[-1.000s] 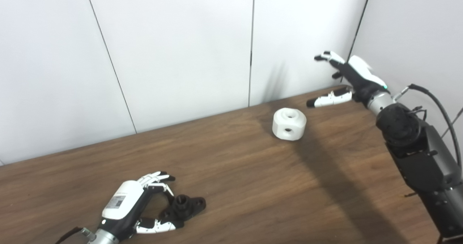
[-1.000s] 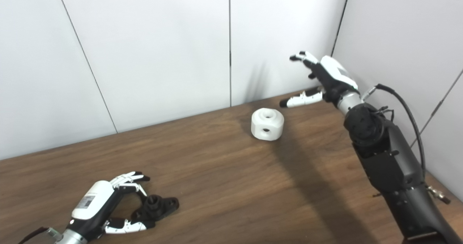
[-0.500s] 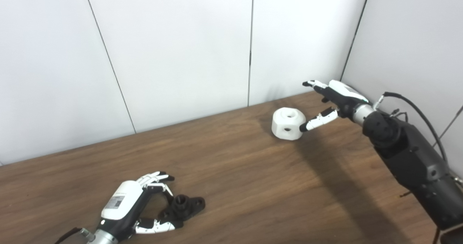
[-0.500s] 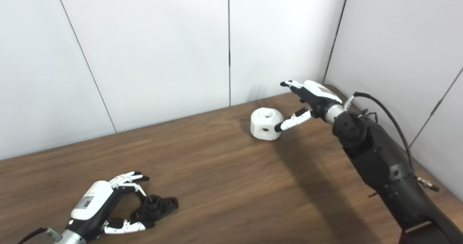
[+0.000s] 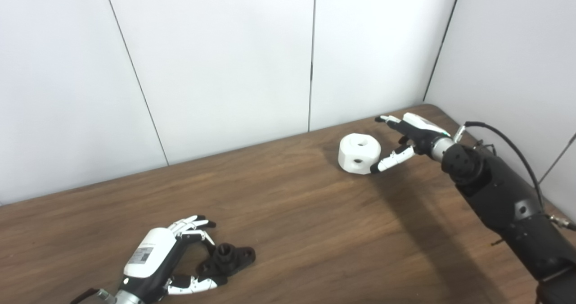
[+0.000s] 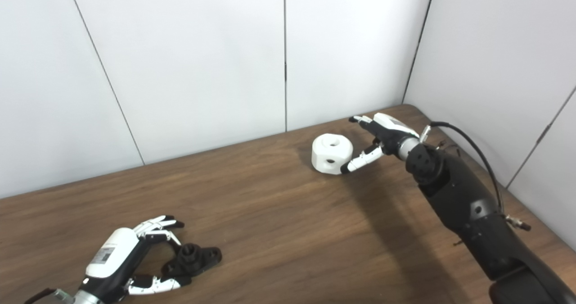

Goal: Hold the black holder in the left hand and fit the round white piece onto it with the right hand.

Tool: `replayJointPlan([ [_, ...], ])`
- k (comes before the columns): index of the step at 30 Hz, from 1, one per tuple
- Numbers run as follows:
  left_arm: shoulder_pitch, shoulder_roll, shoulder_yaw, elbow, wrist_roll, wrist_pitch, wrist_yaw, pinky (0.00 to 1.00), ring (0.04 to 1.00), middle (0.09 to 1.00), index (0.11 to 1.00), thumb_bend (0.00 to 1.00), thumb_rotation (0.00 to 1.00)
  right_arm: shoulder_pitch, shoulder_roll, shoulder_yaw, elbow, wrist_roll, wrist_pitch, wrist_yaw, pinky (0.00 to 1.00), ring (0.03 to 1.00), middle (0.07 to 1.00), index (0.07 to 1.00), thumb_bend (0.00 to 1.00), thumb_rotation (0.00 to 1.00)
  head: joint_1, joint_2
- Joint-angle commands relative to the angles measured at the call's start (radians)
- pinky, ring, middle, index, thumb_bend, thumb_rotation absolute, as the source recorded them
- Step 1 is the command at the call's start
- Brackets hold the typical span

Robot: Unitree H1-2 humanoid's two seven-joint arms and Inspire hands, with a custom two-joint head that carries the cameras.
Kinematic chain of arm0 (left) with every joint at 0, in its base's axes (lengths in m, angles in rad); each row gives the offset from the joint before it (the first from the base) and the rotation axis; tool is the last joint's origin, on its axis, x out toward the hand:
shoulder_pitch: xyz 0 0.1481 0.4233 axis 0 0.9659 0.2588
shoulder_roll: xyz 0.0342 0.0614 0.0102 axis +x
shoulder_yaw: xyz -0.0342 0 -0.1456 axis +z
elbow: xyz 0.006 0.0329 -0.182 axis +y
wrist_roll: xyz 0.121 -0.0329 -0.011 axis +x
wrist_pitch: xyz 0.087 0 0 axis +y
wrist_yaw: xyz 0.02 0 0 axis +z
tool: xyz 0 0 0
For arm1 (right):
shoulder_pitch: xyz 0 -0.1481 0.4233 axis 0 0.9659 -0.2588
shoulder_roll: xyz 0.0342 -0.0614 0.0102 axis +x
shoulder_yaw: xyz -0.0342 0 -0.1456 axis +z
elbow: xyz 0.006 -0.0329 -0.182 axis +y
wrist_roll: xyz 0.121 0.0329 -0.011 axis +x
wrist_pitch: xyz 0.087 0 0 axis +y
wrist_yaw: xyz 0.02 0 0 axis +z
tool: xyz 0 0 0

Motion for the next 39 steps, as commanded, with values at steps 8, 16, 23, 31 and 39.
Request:
replayJointPlan([
  [8,0.087,0.048,-0.024,0.045,0.055,0.084,-0.098,0.85,0.881,0.811,0.485,0.52,0.05,-0.052,0.006,0.025,-0.013,-0.018,-0.034,-0.032,0.80,0.986,1.000,0.871,1.00,0.39,0.004,0.006],
  [16,0.085,0.050,-0.025,0.043,0.056,0.093,-0.107,0.85,0.886,0.816,0.485,0.52,0.05,-0.061,0.036,0.052,-0.012,-0.050,-0.028,-0.039,0.79,0.970,1.000,0.830,0.98,0.42,0.006,0.016],
  [23,0.085,0.047,-0.027,0.048,0.062,0.085,-0.097,0.84,0.882,0.811,0.485,0.52,0.05,-0.062,0.066,0.063,0.005,-0.078,-0.039,-0.081,0.76,0.931,0.986,0.814,0.97,0.44,0.006,0.016],
  [31,0.089,0.046,-0.027,0.047,0.056,0.078,-0.094,0.85,0.886,0.815,0.485,0.52,0.05,-0.056,0.125,0.055,0.021,-0.149,-0.017,-0.230,0.71,0.866,0.914,0.768,0.92,0.40,0.021,0.028],
  [39,0.094,0.050,-0.025,0.044,0.048,0.071,-0.094,0.85,0.886,0.819,0.485,0.52,0.05,-0.051,0.206,0.022,0.100,-0.197,-0.090,-0.523,0.68,0.758,0.744,0.522,0.59,0.16,0.027,0.035],
])
